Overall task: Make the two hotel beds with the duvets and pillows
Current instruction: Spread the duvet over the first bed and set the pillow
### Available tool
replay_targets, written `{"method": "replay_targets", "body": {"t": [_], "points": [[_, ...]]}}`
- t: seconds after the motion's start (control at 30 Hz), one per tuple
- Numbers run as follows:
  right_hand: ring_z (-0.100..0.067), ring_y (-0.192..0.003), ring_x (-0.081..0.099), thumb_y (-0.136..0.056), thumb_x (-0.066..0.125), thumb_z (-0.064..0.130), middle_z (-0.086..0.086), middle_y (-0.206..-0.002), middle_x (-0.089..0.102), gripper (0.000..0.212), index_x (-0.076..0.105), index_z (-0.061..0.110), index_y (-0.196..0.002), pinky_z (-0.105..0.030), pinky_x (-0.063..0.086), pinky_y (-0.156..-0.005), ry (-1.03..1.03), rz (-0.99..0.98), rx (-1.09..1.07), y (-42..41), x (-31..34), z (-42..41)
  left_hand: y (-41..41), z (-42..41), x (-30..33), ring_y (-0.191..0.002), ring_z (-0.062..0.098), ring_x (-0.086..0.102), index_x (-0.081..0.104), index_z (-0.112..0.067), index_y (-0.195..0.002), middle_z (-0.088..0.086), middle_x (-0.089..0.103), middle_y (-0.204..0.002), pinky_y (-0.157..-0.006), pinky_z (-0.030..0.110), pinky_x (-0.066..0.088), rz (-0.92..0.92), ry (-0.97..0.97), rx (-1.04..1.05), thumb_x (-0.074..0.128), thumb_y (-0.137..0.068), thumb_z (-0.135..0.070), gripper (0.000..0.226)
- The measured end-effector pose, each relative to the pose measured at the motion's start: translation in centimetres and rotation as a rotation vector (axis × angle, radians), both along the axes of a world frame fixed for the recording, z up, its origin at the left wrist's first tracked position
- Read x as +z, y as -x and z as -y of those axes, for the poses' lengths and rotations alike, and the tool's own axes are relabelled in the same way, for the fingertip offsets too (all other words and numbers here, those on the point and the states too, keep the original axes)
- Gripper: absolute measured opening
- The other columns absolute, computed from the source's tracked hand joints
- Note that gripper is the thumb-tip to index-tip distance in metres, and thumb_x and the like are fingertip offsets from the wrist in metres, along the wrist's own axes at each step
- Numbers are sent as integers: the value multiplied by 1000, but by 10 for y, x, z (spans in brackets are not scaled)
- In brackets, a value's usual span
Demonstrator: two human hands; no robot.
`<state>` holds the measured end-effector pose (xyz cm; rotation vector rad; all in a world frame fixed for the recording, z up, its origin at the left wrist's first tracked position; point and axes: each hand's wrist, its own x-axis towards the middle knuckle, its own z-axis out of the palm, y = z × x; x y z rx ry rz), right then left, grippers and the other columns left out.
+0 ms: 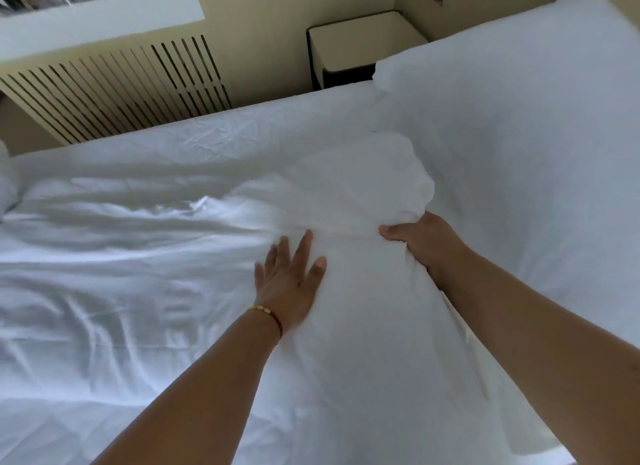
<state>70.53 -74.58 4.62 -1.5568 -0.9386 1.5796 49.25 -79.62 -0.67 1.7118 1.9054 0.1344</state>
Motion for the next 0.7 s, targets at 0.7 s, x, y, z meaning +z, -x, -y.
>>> {"method": "replay_targets", "body": {"t": [0.7], "points": [[-32, -93, 69, -71, 75, 0, -11, -107, 70, 58, 56, 16, -123, -47, 54, -86, 21, 56, 68, -155, 72, 11, -181, -38, 65, -115, 11, 47, 43, -16, -136, -2, 47, -132, -93, 23, 35, 666, -116, 203, 48, -94, -52, 56]]}}
